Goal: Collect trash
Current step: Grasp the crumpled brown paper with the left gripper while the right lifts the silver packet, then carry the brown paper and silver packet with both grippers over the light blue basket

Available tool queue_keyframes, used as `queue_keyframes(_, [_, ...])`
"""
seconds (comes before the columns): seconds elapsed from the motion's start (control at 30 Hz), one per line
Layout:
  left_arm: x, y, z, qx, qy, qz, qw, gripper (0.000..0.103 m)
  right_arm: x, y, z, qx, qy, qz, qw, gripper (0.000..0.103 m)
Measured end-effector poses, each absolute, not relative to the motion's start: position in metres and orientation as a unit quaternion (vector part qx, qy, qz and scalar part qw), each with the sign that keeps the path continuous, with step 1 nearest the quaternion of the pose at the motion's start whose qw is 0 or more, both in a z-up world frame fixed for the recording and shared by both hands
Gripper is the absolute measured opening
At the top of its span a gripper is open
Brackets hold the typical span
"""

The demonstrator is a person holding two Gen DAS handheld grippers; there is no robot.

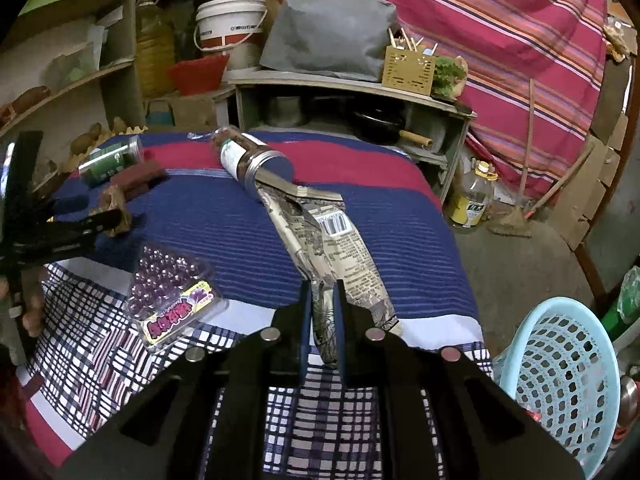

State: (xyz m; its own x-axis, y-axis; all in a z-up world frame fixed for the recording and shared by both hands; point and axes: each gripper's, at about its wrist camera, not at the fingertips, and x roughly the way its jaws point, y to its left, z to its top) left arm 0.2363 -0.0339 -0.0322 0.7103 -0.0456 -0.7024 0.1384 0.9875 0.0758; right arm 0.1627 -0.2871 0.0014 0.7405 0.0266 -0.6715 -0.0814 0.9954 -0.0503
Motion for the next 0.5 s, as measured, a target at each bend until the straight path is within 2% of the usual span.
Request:
queue_keyframes(0.07, [0.244, -0.040, -0.037, 0.073, 0.383, -0.045, 0.920, 0.079, 0.164, -0.288, -0.001, -0.033, 0.359, 0.030, 0.932, 0.011])
queue_keyframes(0.1, [0.246, -0.040, -0.039, 0.074, 0.387, -0.044, 0.918, 0.074, 0.165, -0.288, -0.002, -0.029, 0.359, 0.032, 0.932, 0.011])
queue_keyframes(0.13, [0.248, -0.039, -0.041, 0.071, 0.395, -0.046, 0.915, 0.059, 0.166, -0.288, -0.003, -0.029, 0.358, 0.033, 0.933, 0.011])
queue_keyframes(0.17, [0.250, -0.035, -0.043, 0.062, 0.401, -0.045, 0.913, 0.056, 0.167, -0.288, -0.004, -0.029, 0.358, 0.034, 0.933, 0.011])
queue_keyframes(0.27, [0.246, -0.025, -0.039, 0.035, 0.392, -0.050, 0.918, 0.052, 0.170, -0.286, -0.004, -0.034, 0.357, 0.036, 0.933, 0.011])
queue_keyframes(0.5, [0.228, -0.032, -0.022, 0.036, 0.369, -0.043, 0.928, 0.051, 0.158, -0.283, 0.012, -0.041, 0.343, 0.033, 0.938, 0.011])
